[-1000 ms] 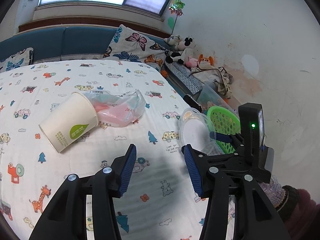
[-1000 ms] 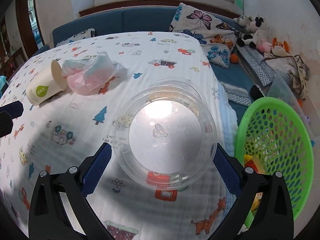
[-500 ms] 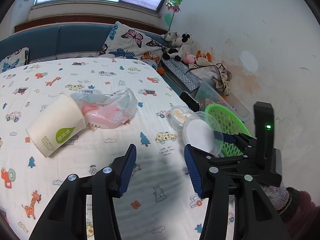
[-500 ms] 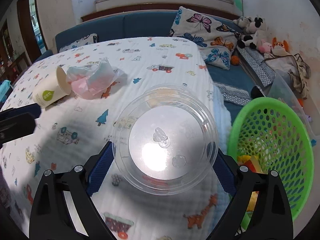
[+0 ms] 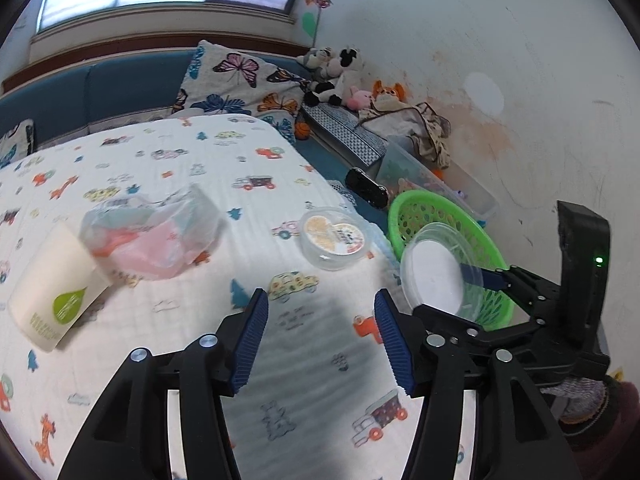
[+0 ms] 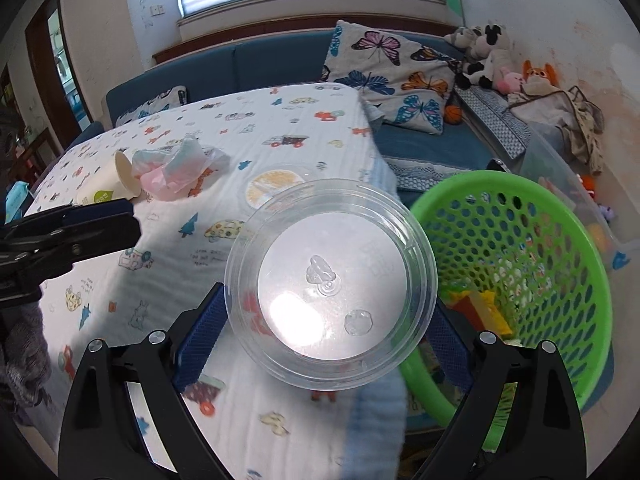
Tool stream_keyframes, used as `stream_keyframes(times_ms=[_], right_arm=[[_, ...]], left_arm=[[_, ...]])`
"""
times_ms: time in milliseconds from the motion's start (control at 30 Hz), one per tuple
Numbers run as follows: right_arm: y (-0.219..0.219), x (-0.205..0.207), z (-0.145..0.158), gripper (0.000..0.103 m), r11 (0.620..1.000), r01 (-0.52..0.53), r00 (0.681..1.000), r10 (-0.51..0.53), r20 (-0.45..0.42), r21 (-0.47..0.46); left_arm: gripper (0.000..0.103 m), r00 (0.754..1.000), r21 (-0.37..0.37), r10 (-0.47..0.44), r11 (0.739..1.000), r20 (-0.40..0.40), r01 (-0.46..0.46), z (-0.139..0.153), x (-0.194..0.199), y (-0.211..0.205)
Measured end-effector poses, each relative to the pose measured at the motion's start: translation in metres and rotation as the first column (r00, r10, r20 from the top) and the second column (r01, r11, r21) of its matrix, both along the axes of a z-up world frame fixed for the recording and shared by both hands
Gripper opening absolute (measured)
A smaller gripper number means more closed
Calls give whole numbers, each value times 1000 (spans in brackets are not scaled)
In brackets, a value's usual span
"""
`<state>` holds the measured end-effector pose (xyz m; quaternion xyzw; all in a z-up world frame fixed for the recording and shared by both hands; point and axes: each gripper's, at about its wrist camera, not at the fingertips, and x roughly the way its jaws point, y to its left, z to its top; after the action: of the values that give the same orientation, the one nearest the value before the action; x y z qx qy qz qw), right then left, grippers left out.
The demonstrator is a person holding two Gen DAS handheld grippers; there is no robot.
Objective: Collect trash
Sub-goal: 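Carry the lid over the basket with the right gripper while the left gripper grasps the labeled round container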
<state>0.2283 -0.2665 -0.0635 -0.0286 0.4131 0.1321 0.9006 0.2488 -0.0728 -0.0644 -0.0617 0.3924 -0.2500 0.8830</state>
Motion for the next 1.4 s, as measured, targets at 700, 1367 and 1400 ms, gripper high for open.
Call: stream_keyframes(times_ms=[700, 1367, 1400], right_arm=[[-56, -11, 5, 91, 996, 82, 997, -83, 5, 42], [-98, -7, -9, 91, 986, 161, 987, -159, -29, 53], [-100, -8, -11, 91, 985, 165, 986, -163, -32, 53]], left_arm=[[80, 995, 211, -99, 973, 7, 96, -16, 54, -80], [80, 994, 229, -102, 967, -40, 108, -35, 88, -95], [80, 994, 229, -104, 967, -40, 110, -35, 87, -95]])
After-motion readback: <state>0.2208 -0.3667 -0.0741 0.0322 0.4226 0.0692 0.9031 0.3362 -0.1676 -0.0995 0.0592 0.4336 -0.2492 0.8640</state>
